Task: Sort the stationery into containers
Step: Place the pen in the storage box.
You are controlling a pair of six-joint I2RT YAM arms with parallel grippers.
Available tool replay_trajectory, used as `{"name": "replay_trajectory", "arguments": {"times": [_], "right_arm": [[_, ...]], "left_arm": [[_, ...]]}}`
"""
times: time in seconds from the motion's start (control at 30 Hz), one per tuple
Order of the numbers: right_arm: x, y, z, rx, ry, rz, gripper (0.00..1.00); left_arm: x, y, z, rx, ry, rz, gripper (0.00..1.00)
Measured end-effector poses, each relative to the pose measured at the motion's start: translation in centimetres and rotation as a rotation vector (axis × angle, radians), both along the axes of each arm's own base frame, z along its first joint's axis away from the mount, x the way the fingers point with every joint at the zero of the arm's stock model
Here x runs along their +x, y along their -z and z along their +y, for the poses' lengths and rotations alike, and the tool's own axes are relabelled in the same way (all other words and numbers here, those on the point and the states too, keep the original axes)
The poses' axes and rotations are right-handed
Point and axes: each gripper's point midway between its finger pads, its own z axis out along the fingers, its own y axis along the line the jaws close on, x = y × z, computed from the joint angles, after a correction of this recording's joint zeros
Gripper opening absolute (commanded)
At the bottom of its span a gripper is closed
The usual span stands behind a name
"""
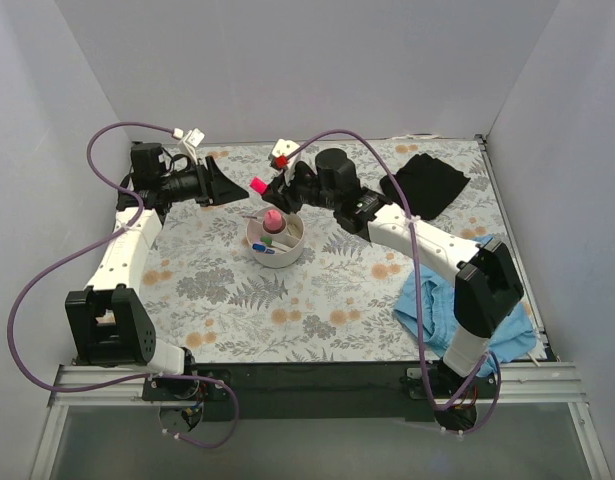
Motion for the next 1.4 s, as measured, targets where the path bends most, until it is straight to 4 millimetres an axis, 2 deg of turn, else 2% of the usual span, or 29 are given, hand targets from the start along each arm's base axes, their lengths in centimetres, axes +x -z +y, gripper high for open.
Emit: {"name": "replay_trajectory", "arguments": {"times": [0.33,0.57,0.73,0.83,0.87,0.97,1.0,1.07,1.1,1.2,1.27,1.4], "right_arm": [[0.0,1.3,2.2,-0.055,-0.04,-0.028,0.01],[-0.8,1.2,2.8,-0.067,-0.065,-0.05,0.01],[-1.2,1.2,3.1,-0.07,-0.078,-0.059,0.01],[-1.2,1.2,3.1,-0.07,-0.078,-0.06,0.01],[-1.2,1.3,3.1,-0.072,-0.078,-0.059,0.01],[-1.2,1.4,3.1,-0.076,-0.078,-0.059,0.01],[-1.2,1.4,3.0,-0.077,-0.077,-0.06,0.17],[-1.2,1.4,3.0,-0.079,-0.075,-0.059,0.37],[-1.2,1.5,3.0,-0.082,-0.071,-0.058,0.52],[-1.1,1.8,2.7,-0.107,-0.06,-0.065,0.58],[-1.1,2.0,2.2,-0.133,-0.053,-0.075,0.59],[-2.2,1.5,-0.5,-0.173,-0.04,-0.08,0.59]], "left_arm": [[-0.7,-0.3,-0.7,-0.01,0.033,0.001,0.52],[-0.7,-0.4,-0.7,-0.013,0.027,0.001,0.45],[-0.6,-0.4,-0.7,-0.019,0.021,0.008,0.3],[-0.6,-0.3,-0.7,-0.022,0.02,0.008,0.1],[-0.6,-0.3,-0.7,-0.024,0.021,0.01,0.0],[-0.6,-0.2,-0.7,-0.025,0.017,0.014,0.0],[-0.6,-0.2,-0.7,-0.024,0.016,0.014,0.0],[-0.6,-0.1,-0.7,-0.022,0.015,0.015,0.0],[-0.6,-0.1,-0.7,-0.02,0.014,0.017,0.0],[-0.4,0.1,-0.5,0.015,0.001,0.003,0.0],[0.1,-0.2,0.0,0.055,-0.018,-0.024,0.0],[1.0,-2.4,0.9,0.14,-0.046,-0.125,0.0]]}}
